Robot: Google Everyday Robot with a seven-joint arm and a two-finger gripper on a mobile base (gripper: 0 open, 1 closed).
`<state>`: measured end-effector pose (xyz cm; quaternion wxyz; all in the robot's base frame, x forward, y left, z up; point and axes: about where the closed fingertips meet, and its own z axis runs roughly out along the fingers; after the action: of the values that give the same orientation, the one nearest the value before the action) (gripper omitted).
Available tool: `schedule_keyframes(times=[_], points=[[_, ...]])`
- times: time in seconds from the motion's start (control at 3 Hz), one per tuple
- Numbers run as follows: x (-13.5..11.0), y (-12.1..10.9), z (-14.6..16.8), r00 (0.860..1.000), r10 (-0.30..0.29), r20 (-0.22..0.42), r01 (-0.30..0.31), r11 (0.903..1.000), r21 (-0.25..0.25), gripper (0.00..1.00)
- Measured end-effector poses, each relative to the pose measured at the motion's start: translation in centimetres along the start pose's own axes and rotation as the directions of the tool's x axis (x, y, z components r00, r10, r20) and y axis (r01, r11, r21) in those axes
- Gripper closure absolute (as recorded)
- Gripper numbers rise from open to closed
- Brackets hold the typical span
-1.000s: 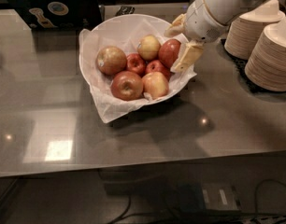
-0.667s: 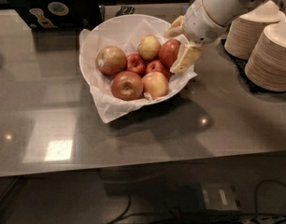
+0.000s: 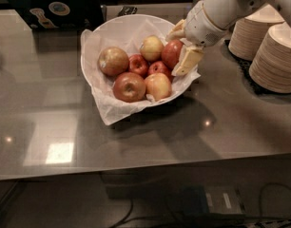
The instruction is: Pick apple from white bowl
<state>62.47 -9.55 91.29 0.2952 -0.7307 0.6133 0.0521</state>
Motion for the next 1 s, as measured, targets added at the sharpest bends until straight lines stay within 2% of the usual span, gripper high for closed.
schedule_keyframes(times=[0.33,1.0], points=[[0.3,0.07,0.4,1.0,0.009,-0.002,-0.009,0.9999,-0.003,0.51],[0.29,0.09,0.42,1.0,0.011,-0.001,-0.011,0.9999,-0.005,0.97]])
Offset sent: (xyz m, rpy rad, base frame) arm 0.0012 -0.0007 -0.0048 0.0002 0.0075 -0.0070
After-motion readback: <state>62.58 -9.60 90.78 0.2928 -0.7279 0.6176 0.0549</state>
